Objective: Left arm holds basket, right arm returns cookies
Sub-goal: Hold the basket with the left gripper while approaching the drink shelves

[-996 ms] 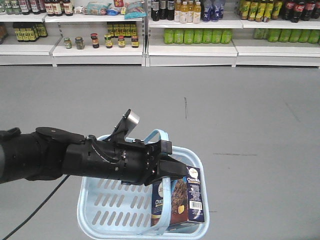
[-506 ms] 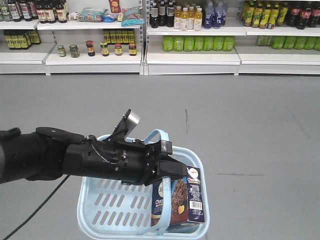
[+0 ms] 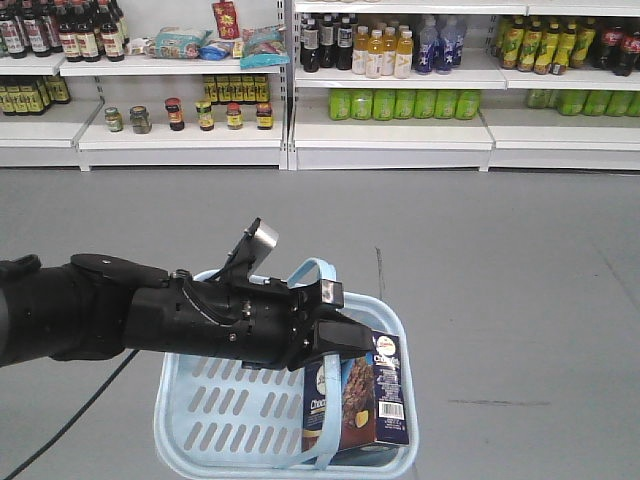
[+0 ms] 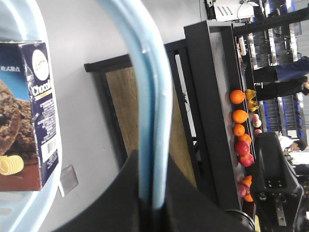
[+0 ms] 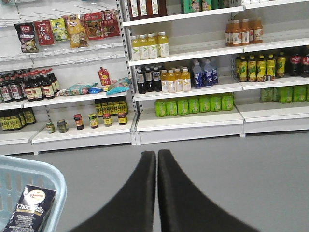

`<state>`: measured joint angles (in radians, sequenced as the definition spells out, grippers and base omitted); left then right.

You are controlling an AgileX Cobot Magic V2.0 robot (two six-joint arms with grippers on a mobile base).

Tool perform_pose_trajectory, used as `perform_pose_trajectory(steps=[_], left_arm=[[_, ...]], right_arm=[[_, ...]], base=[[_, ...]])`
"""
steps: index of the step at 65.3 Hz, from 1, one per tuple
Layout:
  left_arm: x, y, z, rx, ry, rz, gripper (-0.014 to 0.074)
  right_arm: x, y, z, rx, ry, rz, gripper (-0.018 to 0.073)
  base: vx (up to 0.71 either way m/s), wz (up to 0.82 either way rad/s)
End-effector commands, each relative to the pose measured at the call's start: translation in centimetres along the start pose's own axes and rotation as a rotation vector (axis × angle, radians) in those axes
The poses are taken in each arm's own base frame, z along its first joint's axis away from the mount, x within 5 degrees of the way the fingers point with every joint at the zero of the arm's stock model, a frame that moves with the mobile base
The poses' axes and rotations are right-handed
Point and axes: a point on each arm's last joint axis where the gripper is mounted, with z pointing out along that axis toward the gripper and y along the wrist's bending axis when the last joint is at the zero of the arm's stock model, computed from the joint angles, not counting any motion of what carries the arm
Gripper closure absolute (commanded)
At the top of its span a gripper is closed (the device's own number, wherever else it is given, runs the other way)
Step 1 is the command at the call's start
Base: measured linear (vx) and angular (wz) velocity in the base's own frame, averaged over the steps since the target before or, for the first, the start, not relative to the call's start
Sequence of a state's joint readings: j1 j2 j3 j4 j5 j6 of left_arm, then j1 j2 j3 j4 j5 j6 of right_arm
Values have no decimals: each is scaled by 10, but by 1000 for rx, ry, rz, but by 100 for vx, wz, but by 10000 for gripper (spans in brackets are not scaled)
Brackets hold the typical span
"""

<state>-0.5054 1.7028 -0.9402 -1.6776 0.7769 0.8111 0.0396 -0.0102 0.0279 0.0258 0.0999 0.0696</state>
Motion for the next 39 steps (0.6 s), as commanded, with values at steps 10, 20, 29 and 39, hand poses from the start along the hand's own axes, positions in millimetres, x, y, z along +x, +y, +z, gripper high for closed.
perform_pose_trajectory(steps=[10,20,29,39], left_arm=[[-5,-31,-11,134,-39,5,603],[-5,-31,-11,134,-39,5,603],[-5,-31,-11,134,-39,5,603],[-5,-31,-11,134,-39,5,603]], right_arm=[[-7,0,-1,-6,-88,-3,567],[-7,0,-1,-6,-88,-3,567],[-7,0,-1,-6,-88,-3,567],[-7,0,-1,-6,-88,-3,567]], base=[[32,-1],[32,-1],[33,-3],[33,-3]])
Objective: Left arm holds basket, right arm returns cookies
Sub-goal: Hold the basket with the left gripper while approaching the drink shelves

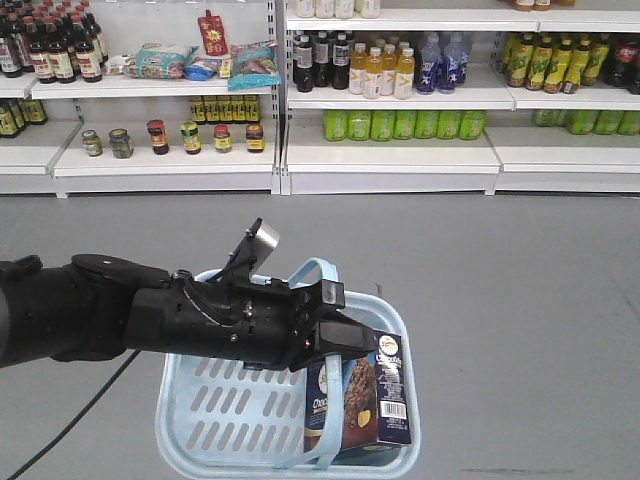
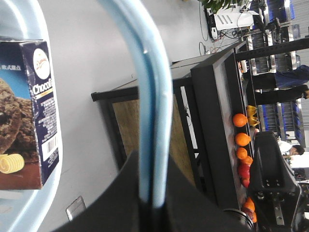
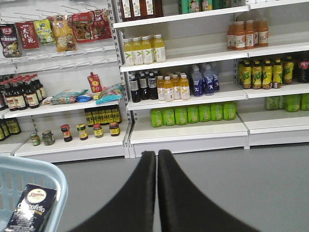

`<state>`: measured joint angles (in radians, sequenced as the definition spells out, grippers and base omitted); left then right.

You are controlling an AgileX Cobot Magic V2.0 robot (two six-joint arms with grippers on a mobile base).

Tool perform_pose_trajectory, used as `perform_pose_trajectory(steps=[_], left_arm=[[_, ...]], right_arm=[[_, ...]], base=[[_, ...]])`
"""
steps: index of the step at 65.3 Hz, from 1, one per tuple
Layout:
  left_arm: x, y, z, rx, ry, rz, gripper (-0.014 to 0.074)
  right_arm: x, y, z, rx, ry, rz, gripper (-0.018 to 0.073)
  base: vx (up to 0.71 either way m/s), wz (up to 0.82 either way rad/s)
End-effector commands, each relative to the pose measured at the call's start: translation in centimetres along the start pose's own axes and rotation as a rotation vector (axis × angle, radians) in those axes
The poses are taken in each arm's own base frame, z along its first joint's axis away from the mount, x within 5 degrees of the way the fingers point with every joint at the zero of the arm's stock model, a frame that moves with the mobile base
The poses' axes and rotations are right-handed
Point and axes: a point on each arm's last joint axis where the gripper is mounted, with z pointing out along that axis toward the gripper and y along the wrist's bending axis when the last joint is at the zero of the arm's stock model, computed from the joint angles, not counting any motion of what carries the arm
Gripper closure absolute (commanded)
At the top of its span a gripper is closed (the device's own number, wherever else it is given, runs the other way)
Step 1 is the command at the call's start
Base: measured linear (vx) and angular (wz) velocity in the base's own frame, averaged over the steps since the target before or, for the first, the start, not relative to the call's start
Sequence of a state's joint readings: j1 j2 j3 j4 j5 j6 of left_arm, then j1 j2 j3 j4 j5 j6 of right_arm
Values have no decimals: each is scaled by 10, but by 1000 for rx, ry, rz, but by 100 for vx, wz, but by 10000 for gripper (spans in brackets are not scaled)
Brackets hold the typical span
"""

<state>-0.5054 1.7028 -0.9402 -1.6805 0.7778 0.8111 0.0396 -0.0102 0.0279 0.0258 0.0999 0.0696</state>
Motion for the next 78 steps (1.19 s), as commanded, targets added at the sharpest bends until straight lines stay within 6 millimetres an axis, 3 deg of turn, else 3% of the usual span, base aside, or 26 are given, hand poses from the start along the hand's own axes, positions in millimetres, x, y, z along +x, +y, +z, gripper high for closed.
perform_pose_trajectory(steps=[1,78], left_arm=[[-5,-31,-11,132,-38,7,603],[-5,-31,-11,132,-38,7,603]], right_arm=[[-7,0,-1,-6,-88,-3,567],[-7,0,-1,-6,-88,-3,567]], base=[[33,-2],[34,0]])
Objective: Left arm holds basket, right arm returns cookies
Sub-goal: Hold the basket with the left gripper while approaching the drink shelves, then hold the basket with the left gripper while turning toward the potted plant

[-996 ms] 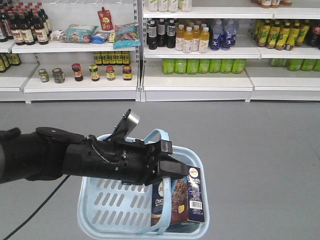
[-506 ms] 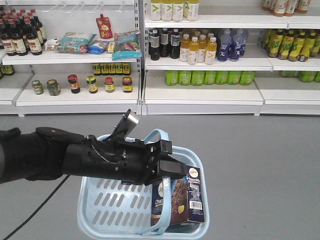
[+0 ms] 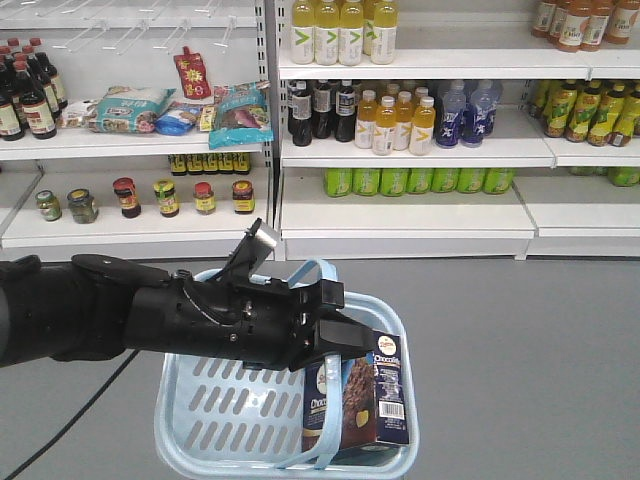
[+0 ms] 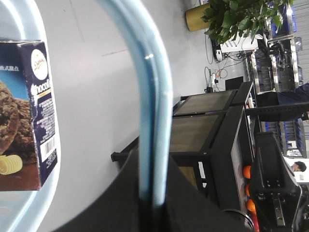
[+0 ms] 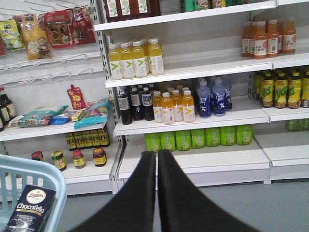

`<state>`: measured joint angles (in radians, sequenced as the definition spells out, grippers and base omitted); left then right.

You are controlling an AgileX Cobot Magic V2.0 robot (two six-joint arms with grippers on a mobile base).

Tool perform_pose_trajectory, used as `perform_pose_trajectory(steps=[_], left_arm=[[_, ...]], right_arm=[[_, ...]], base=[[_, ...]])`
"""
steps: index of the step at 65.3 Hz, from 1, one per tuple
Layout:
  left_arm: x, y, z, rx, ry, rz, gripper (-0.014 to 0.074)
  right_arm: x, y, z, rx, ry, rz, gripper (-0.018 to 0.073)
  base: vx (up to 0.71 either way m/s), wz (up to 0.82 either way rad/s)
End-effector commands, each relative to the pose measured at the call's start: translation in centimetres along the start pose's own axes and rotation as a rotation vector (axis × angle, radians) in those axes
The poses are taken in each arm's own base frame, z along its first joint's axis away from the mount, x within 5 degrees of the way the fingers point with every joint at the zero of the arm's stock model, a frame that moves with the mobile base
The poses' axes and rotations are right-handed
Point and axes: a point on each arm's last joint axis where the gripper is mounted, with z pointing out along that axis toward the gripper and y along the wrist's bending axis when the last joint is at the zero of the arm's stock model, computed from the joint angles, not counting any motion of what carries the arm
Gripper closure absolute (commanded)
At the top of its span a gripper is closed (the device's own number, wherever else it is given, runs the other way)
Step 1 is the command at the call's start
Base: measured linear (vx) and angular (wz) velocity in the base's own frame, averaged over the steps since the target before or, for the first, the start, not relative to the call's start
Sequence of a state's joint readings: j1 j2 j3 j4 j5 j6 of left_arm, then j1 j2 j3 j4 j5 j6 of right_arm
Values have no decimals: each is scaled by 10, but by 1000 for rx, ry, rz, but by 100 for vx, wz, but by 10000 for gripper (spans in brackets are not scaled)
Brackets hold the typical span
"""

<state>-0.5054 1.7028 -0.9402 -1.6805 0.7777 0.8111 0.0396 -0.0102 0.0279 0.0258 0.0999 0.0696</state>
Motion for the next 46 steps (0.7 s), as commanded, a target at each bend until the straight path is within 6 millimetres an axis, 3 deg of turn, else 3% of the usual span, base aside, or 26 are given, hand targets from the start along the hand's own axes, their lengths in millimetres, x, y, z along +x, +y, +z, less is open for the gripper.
perform_pose_trajectory(steps=[1,46], left_arm=[[-5,-31,-11,132,-38,7,603],[-5,-31,-11,132,-38,7,603]], right_arm=[[-7,0,-1,-6,-88,-3,567],[-7,0,-1,-6,-88,-3,567]], base=[[35,-7],[34,-3]])
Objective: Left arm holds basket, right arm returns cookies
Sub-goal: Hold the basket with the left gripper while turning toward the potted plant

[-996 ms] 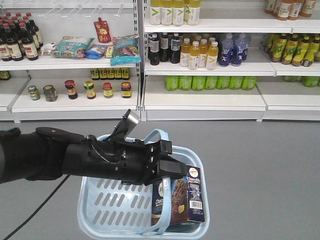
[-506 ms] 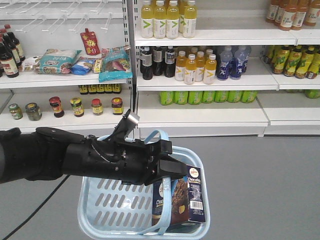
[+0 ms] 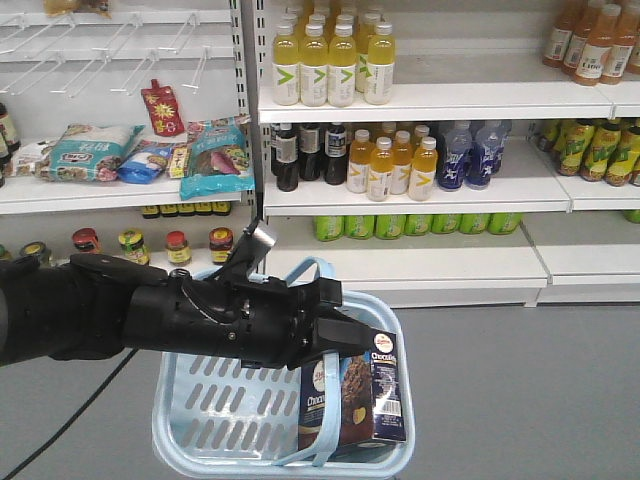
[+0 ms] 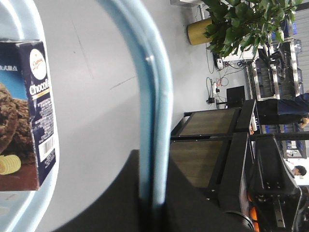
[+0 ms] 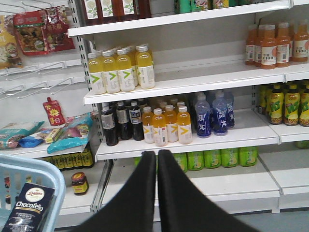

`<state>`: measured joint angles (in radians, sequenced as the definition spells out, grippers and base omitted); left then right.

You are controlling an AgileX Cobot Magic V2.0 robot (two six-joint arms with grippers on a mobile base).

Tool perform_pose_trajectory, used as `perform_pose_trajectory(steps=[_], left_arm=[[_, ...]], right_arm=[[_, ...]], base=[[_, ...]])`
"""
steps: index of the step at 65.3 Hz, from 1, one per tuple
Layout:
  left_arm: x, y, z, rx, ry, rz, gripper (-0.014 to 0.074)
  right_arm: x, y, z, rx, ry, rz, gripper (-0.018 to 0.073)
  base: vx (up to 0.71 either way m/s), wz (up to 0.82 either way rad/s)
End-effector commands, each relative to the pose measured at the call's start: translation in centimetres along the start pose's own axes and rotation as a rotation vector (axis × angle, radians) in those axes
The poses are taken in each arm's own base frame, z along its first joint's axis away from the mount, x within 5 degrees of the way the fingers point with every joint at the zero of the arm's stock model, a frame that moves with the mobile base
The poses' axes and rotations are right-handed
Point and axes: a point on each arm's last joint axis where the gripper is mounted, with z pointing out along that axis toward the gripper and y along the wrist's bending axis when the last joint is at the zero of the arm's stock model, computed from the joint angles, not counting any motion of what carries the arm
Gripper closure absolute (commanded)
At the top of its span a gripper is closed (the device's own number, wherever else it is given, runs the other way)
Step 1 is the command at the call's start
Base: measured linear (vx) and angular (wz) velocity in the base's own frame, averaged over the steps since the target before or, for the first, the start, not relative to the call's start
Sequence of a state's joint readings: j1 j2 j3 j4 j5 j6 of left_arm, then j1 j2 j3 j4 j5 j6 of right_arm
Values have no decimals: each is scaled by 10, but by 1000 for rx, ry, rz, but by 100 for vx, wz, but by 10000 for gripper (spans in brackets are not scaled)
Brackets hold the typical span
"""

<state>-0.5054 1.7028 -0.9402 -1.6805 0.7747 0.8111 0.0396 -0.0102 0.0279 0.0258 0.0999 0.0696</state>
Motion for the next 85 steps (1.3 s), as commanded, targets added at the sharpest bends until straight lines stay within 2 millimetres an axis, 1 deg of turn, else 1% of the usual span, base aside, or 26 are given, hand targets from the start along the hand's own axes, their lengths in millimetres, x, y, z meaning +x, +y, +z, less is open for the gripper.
perform_pose_trajectory(steps=[1,24,85], left_arm=[[-5,-31,-11,134,-36,7,603],[-5,-31,-11,134,-36,7,603],[-5,-31,-11,134,-36,7,603]], right_arm=[[-7,0,-1,-6,-88,-3,567],[-7,0,-1,-6,-88,-3,567],[-7,0,-1,-6,-88,-3,567]], base=[[30,-14],[27,-38],[18,-62]])
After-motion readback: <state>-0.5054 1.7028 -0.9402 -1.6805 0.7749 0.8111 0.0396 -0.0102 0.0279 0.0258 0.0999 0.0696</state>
